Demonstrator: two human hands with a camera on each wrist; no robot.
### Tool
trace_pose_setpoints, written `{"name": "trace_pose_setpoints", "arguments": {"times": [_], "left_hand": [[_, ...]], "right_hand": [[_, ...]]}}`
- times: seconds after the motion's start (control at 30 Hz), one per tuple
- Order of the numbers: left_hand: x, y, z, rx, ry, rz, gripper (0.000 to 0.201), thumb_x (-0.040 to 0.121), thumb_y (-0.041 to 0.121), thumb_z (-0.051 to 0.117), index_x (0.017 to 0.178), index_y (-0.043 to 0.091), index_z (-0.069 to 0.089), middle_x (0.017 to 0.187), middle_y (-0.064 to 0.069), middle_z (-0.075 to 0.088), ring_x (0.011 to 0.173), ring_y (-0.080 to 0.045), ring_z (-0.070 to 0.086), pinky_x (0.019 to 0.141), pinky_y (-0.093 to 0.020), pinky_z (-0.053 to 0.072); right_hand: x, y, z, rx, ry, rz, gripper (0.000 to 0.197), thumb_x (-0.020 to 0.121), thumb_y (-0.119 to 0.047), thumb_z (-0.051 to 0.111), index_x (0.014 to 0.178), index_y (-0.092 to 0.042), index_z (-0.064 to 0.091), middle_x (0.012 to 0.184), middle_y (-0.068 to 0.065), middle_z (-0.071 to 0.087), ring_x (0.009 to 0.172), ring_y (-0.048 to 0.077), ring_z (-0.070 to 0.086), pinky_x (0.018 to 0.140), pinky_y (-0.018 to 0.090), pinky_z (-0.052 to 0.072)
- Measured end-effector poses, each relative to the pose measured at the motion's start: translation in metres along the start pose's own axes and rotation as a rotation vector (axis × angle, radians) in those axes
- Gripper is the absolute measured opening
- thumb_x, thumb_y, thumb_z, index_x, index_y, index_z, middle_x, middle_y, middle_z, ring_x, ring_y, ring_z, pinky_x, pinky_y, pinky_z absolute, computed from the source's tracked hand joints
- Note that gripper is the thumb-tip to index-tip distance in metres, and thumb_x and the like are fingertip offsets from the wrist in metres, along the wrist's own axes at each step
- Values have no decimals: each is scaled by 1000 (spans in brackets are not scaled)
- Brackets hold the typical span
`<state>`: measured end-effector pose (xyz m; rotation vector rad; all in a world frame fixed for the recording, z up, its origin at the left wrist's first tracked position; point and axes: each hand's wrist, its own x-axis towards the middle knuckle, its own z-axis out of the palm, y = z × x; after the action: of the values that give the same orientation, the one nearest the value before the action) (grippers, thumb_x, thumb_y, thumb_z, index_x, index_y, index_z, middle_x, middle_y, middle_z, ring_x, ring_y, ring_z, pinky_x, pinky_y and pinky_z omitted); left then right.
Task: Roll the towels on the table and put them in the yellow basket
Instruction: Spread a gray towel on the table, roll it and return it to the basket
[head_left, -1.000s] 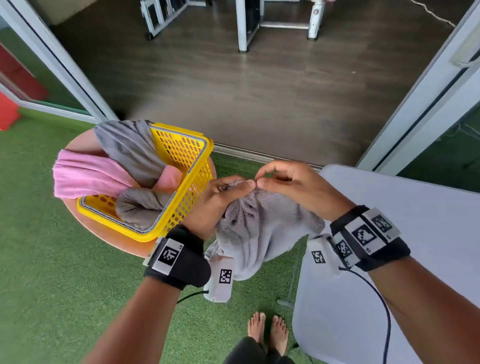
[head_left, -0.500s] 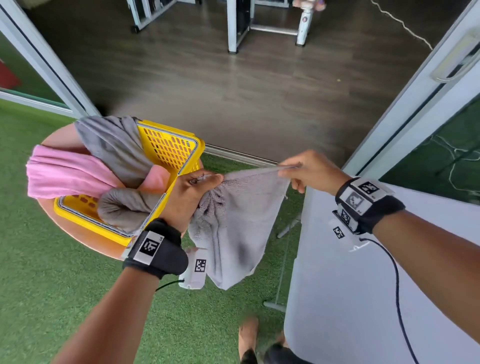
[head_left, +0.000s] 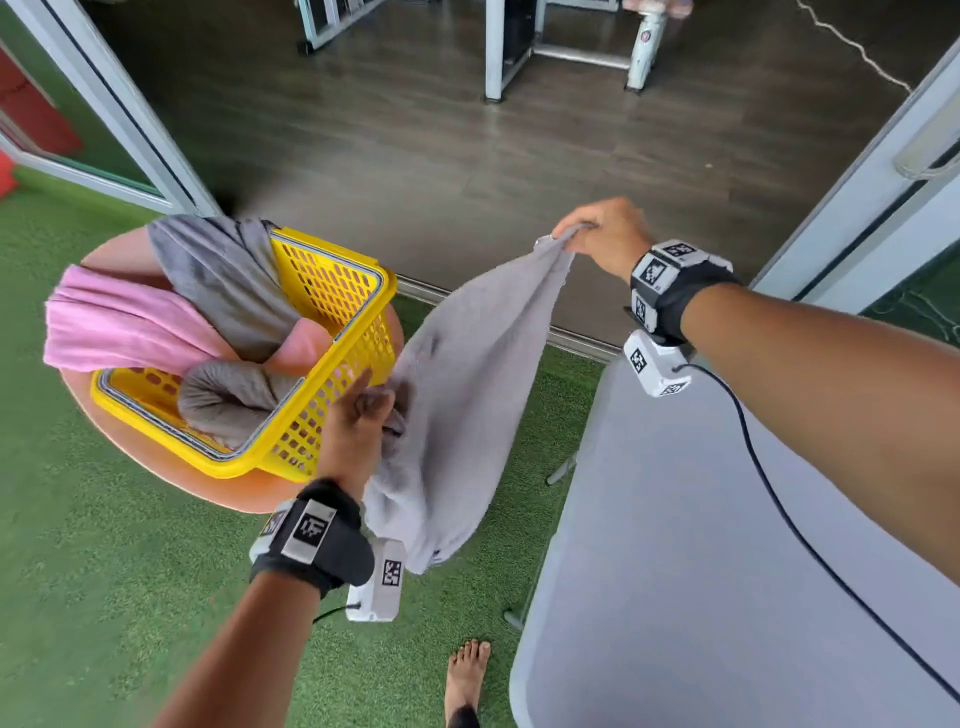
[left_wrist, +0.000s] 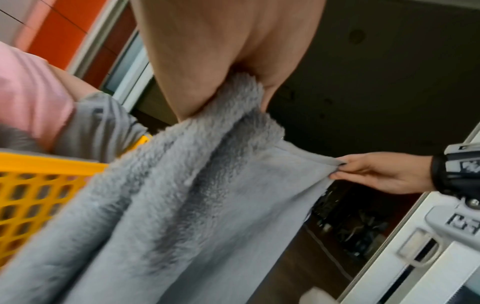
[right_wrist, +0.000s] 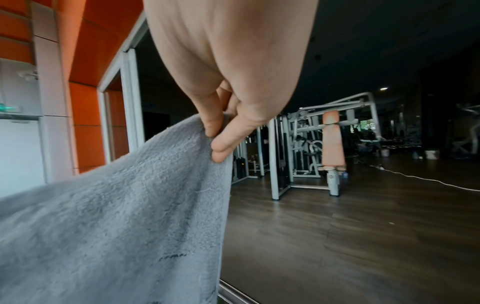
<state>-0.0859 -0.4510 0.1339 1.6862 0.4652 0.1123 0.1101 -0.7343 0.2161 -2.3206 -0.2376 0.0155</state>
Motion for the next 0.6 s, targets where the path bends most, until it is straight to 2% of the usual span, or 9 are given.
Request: {"name": "trace_pose_setpoints", "arguments": {"times": [0.07,0.13,0.2,0.23,0.27,0.37,0.43,0.5,0.6], "left_hand": [[-28,-41,4,169,65,-48,19,93,16,57,111,16,58,77,1,72,78,-20,71,73,-30,56],[-69,-79,18,418,78,-130,30,90,35,49,100,12,65,91,-12,71,89,-34,68,78,-43,54],[-123,-109,46,588,94,-214,31,95,32,46,95,6,63,92,-20,69,86,-38,66,72,-42,50],[-155,-117,66,621,98,-243,28,98,26,46,95,3,62,92,-23,68,85,-40,65,72,-43,50],[-185,-129,89,640,90,-279,28,99,25,46,95,2,61,92,-24,67,86,-40,64,73,-44,51],[-260,-144,183,606,-24,-394,32,100,30,43,98,5,62,96,-16,66,94,-35,63,78,-35,49],[-300,-139,256,530,-110,-422,28,100,31,42,96,11,62,91,-8,64,93,-28,62,79,-32,46],[-332,-126,328,443,-192,-405,22,100,30,43,87,19,57,81,0,58,83,-16,59,74,-25,43],[-381,-112,432,313,-407,-369,27,98,18,45,72,18,54,68,8,49,63,10,51,60,-5,33]], "right_hand": [[-8,35,-22,-41,30,50,24,82,5,62,99,-6,75,69,-10,61,56,-22,52,57,0,37],[-26,76,-45,-109,8,51,26,83,6,59,99,-5,76,68,-11,67,60,-19,56,57,0,35],[-50,125,-62,-217,-81,-13,26,82,7,57,95,-5,77,80,-1,75,77,5,69,61,5,36],[-66,154,-72,-289,-142,-39,26,82,7,56,93,-4,77,87,9,76,85,23,70,67,14,40],[-84,185,-80,-365,-212,-55,27,82,8,55,92,-5,77,91,16,75,86,30,69,72,21,43],[-153,277,-108,-502,-387,-20,30,84,8,53,92,-9,77,94,25,72,89,39,69,84,39,52],[-198,336,-130,-568,-402,29,30,85,7,54,95,-8,78,103,26,70,96,43,65,89,43,50],[-237,388,-158,-648,-412,105,29,85,6,53,98,-6,77,111,26,68,103,43,62,92,43,48],[-287,453,-208,-858,-458,276,21,88,0,56,100,-2,72,112,26,64,105,44,59,87,43,48]]}}
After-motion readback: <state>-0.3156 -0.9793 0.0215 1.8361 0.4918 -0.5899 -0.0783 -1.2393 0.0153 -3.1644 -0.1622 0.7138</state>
